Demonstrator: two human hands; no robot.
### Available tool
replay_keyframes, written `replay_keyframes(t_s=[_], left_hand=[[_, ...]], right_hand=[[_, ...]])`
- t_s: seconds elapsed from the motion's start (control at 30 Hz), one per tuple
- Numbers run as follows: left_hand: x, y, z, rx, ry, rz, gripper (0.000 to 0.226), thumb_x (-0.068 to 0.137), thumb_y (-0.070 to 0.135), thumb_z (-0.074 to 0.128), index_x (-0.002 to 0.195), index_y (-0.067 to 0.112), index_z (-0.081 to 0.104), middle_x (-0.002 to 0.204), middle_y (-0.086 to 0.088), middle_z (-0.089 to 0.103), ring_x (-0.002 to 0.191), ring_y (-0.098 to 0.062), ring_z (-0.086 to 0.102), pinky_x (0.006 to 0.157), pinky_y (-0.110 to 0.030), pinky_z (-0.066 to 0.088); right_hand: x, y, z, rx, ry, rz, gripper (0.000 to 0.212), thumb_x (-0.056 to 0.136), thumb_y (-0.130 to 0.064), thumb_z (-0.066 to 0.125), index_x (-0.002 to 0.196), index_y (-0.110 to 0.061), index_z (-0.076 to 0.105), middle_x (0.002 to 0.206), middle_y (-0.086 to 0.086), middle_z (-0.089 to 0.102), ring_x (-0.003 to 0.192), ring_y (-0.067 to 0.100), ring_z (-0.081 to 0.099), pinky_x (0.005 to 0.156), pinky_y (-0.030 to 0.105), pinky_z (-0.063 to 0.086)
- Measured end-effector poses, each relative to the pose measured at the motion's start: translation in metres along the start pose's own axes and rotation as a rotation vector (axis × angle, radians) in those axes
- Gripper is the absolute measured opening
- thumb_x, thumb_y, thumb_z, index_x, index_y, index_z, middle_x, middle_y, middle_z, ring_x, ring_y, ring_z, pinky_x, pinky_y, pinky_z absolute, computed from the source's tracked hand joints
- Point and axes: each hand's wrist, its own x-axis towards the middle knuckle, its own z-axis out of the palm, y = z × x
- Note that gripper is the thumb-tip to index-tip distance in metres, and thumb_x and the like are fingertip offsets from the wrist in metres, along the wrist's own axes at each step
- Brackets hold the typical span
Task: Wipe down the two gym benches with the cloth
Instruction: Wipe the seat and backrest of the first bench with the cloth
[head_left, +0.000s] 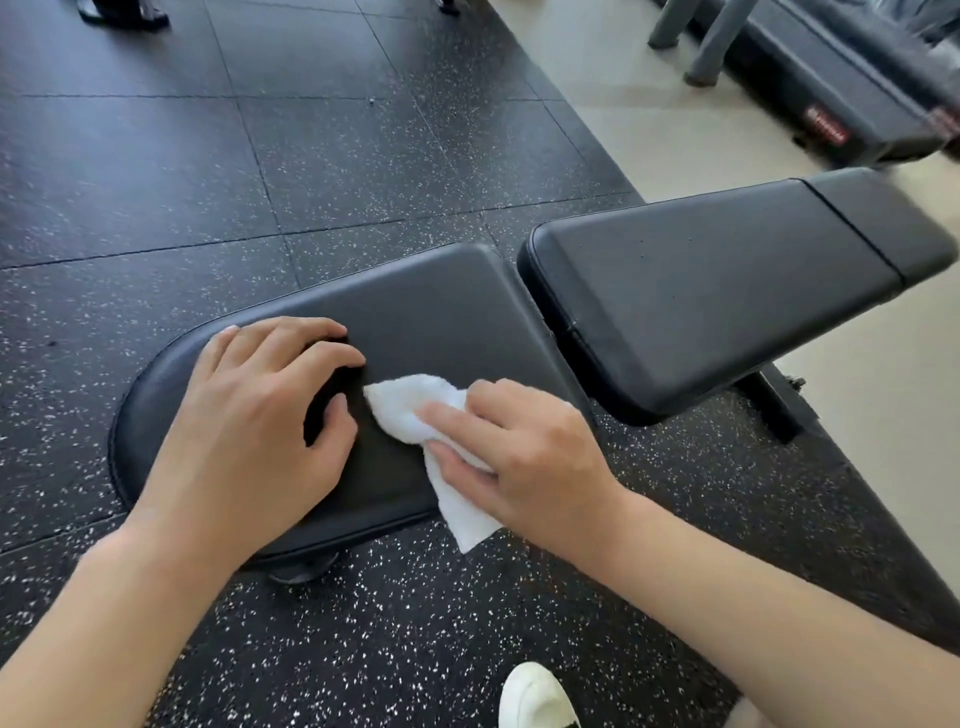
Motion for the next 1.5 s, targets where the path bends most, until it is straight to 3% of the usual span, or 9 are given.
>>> replay_keyframes(t_s=[0.17, 0.3, 0.43, 0.57, 0.73, 0.9, 1.0, 1.2, 1.5], left_hand=[[0.005, 0.005, 0.002, -0.005, -0.027, -0.003, 0.033, 0.089, 0.025, 0.058, 0.118, 0.017, 0.074, 0.134, 0.000, 0.066, 0.126, -0.031, 0.057, 0.115, -0.062, 0.038], [0.000, 0.001, -0.001, -0.043, -0.031, 0.004, 0.034, 0.090, 0.023, 0.059, 0.119, 0.016, 0.075, 0.137, 0.000, 0.067, 0.132, -0.031, 0.058, 0.117, -0.062, 0.036], [-0.006, -0.003, -0.005, -0.072, -0.049, 0.011, 0.034, 0.092, 0.022, 0.058, 0.121, 0.018, 0.075, 0.140, 0.002, 0.066, 0.136, -0.027, 0.056, 0.122, -0.056, 0.033], [-0.009, -0.017, -0.018, -0.091, -0.010, 0.004, 0.031, 0.091, 0.020, 0.059, 0.117, 0.016, 0.077, 0.135, 0.000, 0.068, 0.128, -0.028, 0.059, 0.117, -0.050, 0.041], [-0.016, -0.038, -0.028, -0.121, 0.051, -0.087, 0.031, 0.092, 0.019, 0.059, 0.116, 0.015, 0.076, 0.134, 0.003, 0.067, 0.128, -0.023, 0.055, 0.116, -0.027, 0.034], [-0.018, -0.038, -0.023, -0.146, 0.061, -0.110, 0.032, 0.091, 0.019, 0.058, 0.117, 0.016, 0.076, 0.136, 0.006, 0.067, 0.131, -0.022, 0.055, 0.116, -0.039, 0.041], [-0.018, -0.039, -0.024, -0.141, 0.064, -0.099, 0.032, 0.092, 0.019, 0.057, 0.117, 0.016, 0.076, 0.135, 0.005, 0.067, 0.130, -0.023, 0.055, 0.117, -0.036, 0.039], [-0.026, -0.034, -0.023, -0.122, 0.054, -0.101, 0.035, 0.092, 0.019, 0.057, 0.122, 0.014, 0.074, 0.143, 0.001, 0.064, 0.137, -0.026, 0.053, 0.121, -0.050, 0.036], [-0.025, -0.036, -0.021, -0.121, 0.071, -0.089, 0.035, 0.090, 0.018, 0.058, 0.121, 0.016, 0.074, 0.142, 0.002, 0.064, 0.137, -0.024, 0.054, 0.119, -0.052, 0.037]], right_hand=[[0.018, 0.068, -0.007, -0.043, 0.056, 0.417, 0.020, 0.096, -0.030, 0.067, 0.112, -0.023, 0.076, 0.077, 0.002, 0.051, 0.071, 0.026, 0.057, 0.066, 0.042, 0.051], [0.036, 0.081, 0.005, -0.054, 0.070, 0.494, 0.023, 0.097, -0.037, 0.061, 0.110, -0.026, 0.076, 0.076, 0.002, 0.051, 0.072, 0.027, 0.056, 0.068, 0.041, 0.049], [0.061, 0.072, 0.014, -0.049, 0.062, 0.481, 0.026, 0.097, -0.037, 0.059, 0.117, -0.029, 0.074, 0.079, -0.001, 0.051, 0.076, 0.026, 0.056, 0.070, 0.039, 0.047], [0.072, 0.029, 0.019, -0.074, 0.006, 0.344, 0.025, 0.098, -0.035, 0.060, 0.117, -0.025, 0.074, 0.088, 0.002, 0.057, 0.085, 0.026, 0.062, 0.073, 0.040, 0.047], [0.030, -0.041, 0.017, -0.021, 0.035, 0.041, 0.018, 0.097, -0.026, 0.062, 0.104, -0.017, 0.076, 0.075, 0.003, 0.054, 0.066, 0.025, 0.053, 0.060, 0.042, 0.047], [0.001, -0.054, 0.015, -0.076, 0.049, -0.201, 0.020, 0.099, -0.021, 0.062, 0.106, -0.011, 0.078, 0.071, 0.004, 0.054, 0.058, 0.024, 0.042, 0.049, 0.041, 0.040], [0.015, -0.021, 0.014, -0.123, 0.119, -0.120, 0.017, 0.095, -0.018, 0.067, 0.106, -0.010, 0.078, 0.071, 0.008, 0.056, 0.059, 0.029, 0.052, 0.052, 0.041, 0.048], [0.054, 0.037, 0.004, -0.131, 0.035, 0.428, 0.027, 0.099, -0.033, 0.060, 0.121, -0.024, 0.072, 0.086, 0.006, 0.056, 0.078, 0.031, 0.060, 0.069, 0.043, 0.049], [0.045, -0.048, 0.024, 0.025, -0.009, 0.019, 0.018, 0.096, -0.030, 0.062, 0.103, -0.021, 0.076, 0.075, 0.000, 0.053, 0.067, 0.022, 0.054, 0.058, 0.036, 0.045]])
